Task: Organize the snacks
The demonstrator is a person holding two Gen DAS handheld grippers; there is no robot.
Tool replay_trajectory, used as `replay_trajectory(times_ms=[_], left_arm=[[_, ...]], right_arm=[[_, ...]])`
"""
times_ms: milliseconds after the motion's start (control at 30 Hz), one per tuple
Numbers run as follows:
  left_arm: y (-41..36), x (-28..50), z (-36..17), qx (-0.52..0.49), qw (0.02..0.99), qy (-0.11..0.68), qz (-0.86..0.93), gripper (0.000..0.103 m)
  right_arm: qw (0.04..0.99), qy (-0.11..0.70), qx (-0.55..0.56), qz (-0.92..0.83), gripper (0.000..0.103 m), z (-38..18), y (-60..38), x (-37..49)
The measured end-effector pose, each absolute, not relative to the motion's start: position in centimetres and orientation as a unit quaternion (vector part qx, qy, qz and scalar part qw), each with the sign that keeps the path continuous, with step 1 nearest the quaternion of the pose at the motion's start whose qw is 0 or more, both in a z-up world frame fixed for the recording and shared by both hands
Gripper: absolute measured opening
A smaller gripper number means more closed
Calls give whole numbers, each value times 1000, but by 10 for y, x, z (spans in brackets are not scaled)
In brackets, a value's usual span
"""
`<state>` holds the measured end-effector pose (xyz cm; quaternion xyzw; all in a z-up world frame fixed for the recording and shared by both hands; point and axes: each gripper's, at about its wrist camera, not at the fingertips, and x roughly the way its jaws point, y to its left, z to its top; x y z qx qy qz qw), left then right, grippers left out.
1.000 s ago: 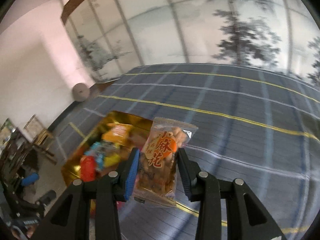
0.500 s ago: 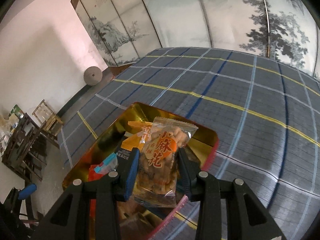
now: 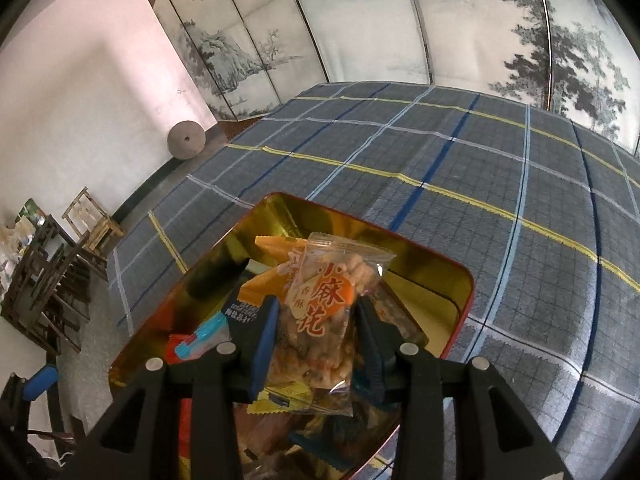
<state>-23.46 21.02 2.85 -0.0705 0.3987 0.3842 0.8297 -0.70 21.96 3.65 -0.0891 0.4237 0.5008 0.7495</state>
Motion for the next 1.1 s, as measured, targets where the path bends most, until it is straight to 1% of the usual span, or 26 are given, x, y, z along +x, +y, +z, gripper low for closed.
replay_trajectory(times_ms=[100, 200, 233, 433, 567, 633, 733, 767, 900, 967, 1100], left_arm=[[210, -234, 28, -75, 829, 401, 383, 98], [210, -234, 28, -74, 829, 401, 384, 98], [210, -234, 28, -74, 828, 401, 384, 98], [204, -235, 38, -67, 828, 392, 394, 98], [196, -240, 56, -65, 837, 369, 398, 98], [191, -244, 64, -63, 841, 357, 401, 98], [178, -254, 82, -58, 853, 325, 403, 98], [173, -257, 88, -60, 859, 314, 401, 98], [157, -269, 114, -72, 880, 276, 379, 99], [146, -279, 129, -71, 891, 249, 372, 102], [124, -299, 158, -57, 910, 189, 363, 103]], right_arm=[[756, 411, -98, 501, 41, 38, 220, -11], [765, 392, -98, 501, 53, 45, 215, -15], [766, 390, -99, 502, 59, 46, 214, -15], [764, 361, -74, 529, 61, 72, 190, -27], [793, 297, -111, 520, 61, 93, 151, -69], [820, 268, -118, 492, 63, 98, 124, -88], [846, 248, -106, 460, 67, 105, 87, -107], [852, 242, -105, 453, 69, 107, 80, -110], [881, 188, -107, 420, 73, 129, 41, -140], [891, 161, -101, 413, 78, 143, 25, -153], [899, 126, -87, 410, 79, 165, 3, -173]])
